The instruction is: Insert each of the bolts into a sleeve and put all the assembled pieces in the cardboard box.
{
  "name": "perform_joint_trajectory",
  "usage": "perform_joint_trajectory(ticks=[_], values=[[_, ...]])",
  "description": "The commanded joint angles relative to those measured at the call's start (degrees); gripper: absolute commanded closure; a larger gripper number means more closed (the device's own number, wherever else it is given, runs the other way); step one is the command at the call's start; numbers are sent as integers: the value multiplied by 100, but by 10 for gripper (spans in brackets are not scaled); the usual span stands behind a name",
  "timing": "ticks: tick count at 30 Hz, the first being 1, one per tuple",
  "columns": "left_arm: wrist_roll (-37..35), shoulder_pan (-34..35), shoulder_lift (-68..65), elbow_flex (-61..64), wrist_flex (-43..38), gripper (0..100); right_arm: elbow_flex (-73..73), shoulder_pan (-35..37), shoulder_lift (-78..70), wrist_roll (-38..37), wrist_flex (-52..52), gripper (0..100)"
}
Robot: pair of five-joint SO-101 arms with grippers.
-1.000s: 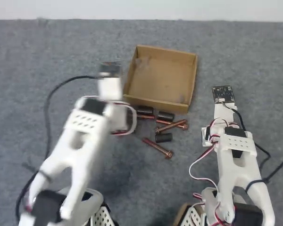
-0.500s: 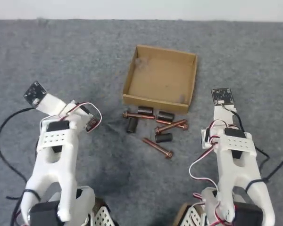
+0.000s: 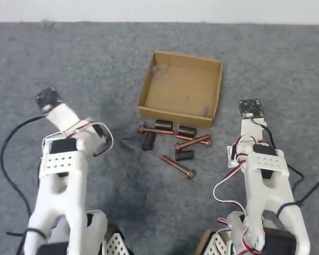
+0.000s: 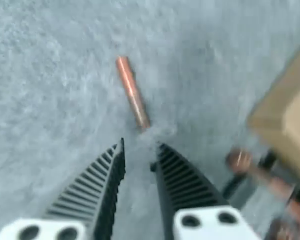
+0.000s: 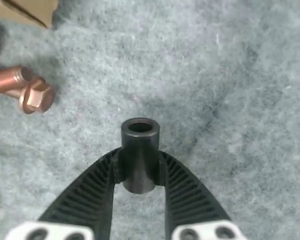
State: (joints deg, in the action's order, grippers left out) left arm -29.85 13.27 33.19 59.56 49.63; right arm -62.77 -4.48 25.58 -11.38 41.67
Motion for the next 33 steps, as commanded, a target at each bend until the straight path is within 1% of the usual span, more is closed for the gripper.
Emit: perform_joint_trajectory(ticks=[1,5,9,11,15,17,21,24,28,33], values=[[985,-387,466,-365,967,907,44,13,31,-123,-92,991],[1160,-510,-132,-435,1099,927,44,13,40,-132,-92,991],[1187,-475,-1160,-927,1099,943,44,13,40,-132,-92,991],[1433,-475,-1609,-1182,1108,943,44,13,40,-132,-84,991],[2215,-475,-2382,-1657,1134,945,44,13,40,-132,-84,991],[2374,-475,-2743,-1859,1134,954,44,13,40,-132,-84,991],[2171,-492,-3464,-2352,1099,988,44,13,40,-132,-84,991],[1899,-519,-3859,-2712,1099,988,44,13,40,-132,-84,991],[1477,-527,-4141,-3152,1099,988,44,13,40,-132,-66,991],[1257,-686,-4352,-3635,1099,988,44,13,40,-132,-66,991]])
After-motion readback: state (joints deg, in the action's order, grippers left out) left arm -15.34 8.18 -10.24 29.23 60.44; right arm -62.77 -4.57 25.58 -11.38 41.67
